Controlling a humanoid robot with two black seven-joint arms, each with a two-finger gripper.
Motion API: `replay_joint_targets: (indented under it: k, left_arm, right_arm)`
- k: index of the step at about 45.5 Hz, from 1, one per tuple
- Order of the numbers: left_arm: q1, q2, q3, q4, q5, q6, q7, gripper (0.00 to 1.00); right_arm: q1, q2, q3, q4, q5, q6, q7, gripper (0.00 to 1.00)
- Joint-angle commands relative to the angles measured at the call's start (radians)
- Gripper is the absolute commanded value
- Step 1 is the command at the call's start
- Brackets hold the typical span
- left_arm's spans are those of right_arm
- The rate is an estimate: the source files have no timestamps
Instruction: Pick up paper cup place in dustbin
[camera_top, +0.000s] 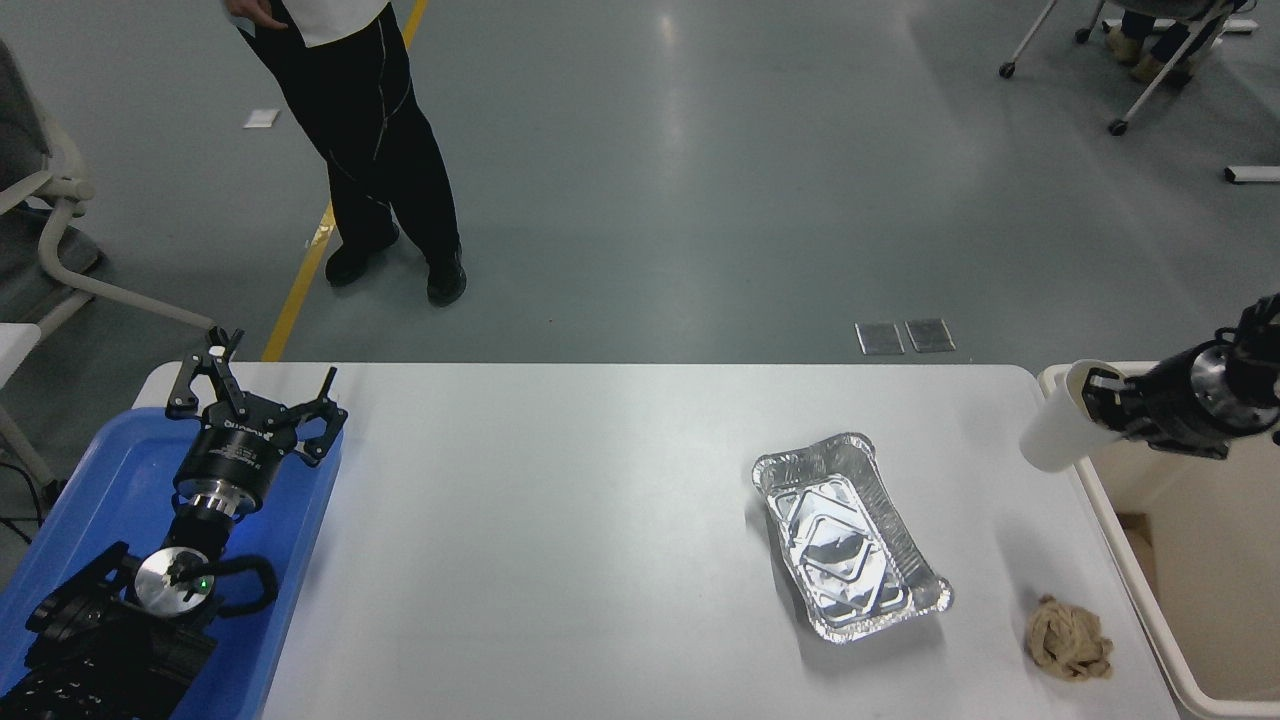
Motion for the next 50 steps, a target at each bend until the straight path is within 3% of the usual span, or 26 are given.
replay_joint_targets:
  k: [1, 7, 19, 50]
  left_arm:
    - [0.002, 0.000, 0.000, 0.001, -0.001, 0.000, -0.002, 0.99]
    - [0.002, 0.000, 0.000, 0.001, -0.001, 0.000, -0.002, 0.99]
    - [0.002, 0.000, -0.002, 0.001, -0.001, 0.000, -0.003, 0.99]
    - [0.003, 0.000, -0.002, 0.001, -0.001, 0.000, -0.005, 0.99]
  right_arm:
    - [0.519, -0.082, -0.259, 0.427, -0.056, 0.081, 0.000, 0.00]
    - [0.740, -0.070, -0.361, 0.556, -0.056, 0.125, 0.000, 0.00]
    - [1.081, -0.014, -0.349, 0.556, -0.041, 0.352, 0.000, 0.00]
    - [1.169, 0.032, -0.259, 0.556, -0.046, 0.352, -0.003, 0.00]
